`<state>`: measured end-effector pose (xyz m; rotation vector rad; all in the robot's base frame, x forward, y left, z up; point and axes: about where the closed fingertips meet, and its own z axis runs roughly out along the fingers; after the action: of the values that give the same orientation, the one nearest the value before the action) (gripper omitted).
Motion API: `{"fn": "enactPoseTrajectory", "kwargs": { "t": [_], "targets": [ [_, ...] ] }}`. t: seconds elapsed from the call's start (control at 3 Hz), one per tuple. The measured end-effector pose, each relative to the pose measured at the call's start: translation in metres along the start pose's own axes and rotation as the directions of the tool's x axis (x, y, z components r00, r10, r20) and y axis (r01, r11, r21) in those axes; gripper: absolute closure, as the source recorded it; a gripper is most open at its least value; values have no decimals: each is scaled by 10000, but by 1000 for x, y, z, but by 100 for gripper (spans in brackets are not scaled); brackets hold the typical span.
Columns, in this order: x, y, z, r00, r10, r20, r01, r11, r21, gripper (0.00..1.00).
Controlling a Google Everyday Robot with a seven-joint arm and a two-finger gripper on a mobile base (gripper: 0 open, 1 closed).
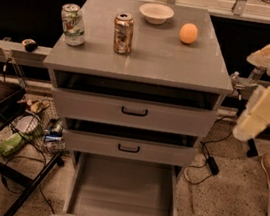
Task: Place orange can into bottom drawer
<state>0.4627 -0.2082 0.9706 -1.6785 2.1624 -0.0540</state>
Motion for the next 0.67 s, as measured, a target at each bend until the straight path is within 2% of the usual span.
{"fn": "enactPoseTrajectory", "kwargs": {
  "t": [0.33, 0.67],
  "targets": [
    [-44, -50, 38, 9792, 163, 2022, -190, 9998, 115, 0],
    [-91, -101, 77, 8935, 538, 4459, -636, 9980, 71, 0]
  ]
}}
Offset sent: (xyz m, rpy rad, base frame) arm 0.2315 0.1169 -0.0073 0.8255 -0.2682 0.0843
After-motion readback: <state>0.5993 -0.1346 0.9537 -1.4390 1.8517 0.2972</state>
